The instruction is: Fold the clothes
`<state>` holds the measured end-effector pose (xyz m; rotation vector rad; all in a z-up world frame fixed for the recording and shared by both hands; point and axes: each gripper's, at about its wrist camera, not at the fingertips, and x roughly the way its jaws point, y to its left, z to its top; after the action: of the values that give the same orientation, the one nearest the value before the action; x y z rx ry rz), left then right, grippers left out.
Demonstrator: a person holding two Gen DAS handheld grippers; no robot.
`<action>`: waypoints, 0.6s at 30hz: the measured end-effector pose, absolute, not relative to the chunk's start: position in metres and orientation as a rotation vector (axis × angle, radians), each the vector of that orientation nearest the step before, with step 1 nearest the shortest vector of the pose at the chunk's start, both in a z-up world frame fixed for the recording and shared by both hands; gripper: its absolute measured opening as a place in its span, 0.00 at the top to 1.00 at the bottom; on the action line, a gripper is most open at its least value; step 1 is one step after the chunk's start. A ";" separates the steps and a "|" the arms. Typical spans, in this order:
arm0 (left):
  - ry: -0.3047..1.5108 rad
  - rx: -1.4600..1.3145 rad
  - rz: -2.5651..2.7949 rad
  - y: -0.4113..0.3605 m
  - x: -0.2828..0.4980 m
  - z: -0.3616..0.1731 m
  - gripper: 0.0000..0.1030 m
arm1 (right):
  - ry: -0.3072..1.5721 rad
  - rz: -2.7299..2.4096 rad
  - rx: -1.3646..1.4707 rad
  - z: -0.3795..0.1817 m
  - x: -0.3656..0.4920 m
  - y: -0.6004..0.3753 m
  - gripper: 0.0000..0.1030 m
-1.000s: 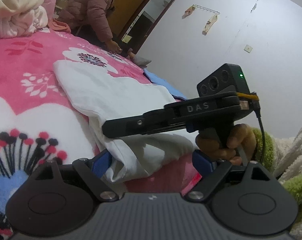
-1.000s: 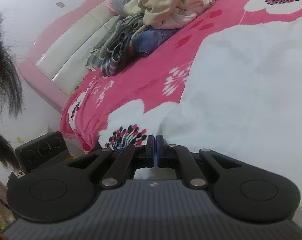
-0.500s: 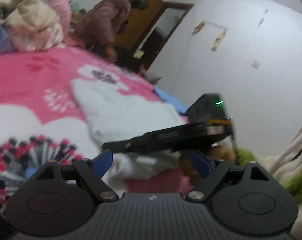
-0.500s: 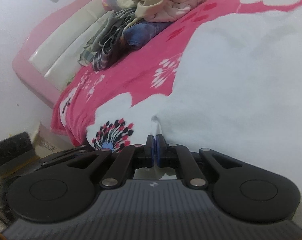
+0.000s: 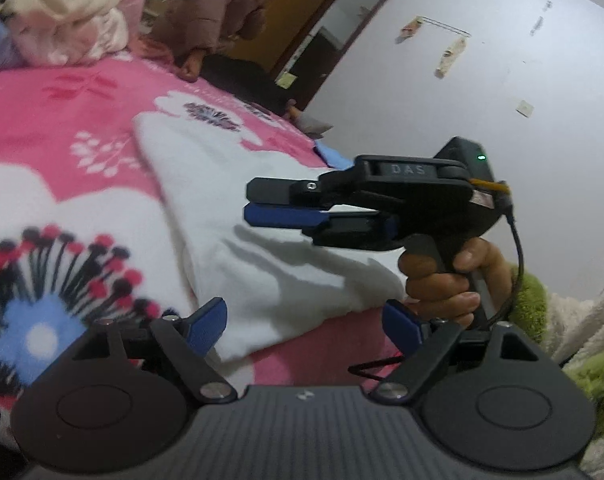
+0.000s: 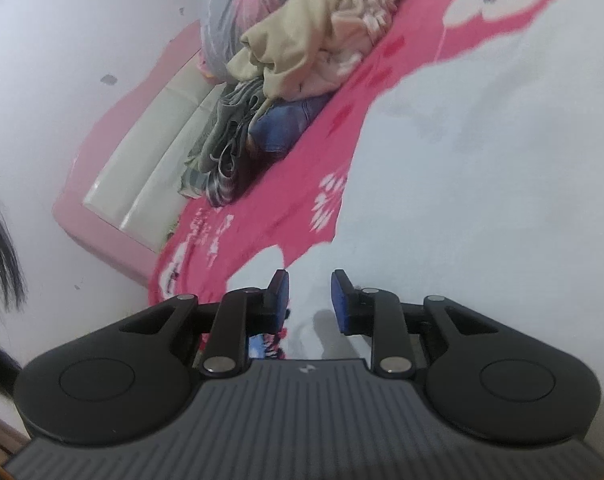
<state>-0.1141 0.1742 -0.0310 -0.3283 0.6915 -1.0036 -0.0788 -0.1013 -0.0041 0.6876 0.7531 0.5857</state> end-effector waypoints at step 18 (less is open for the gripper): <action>0.652 -0.284 -0.898 0.175 -0.136 0.005 0.18 | 0.492 0.275 0.123 0.048 -0.142 -0.142 0.94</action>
<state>-0.1356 0.1747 0.0046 -0.2840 0.6520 -0.8980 -0.1423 -0.1420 0.0479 0.1231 0.4923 0.2748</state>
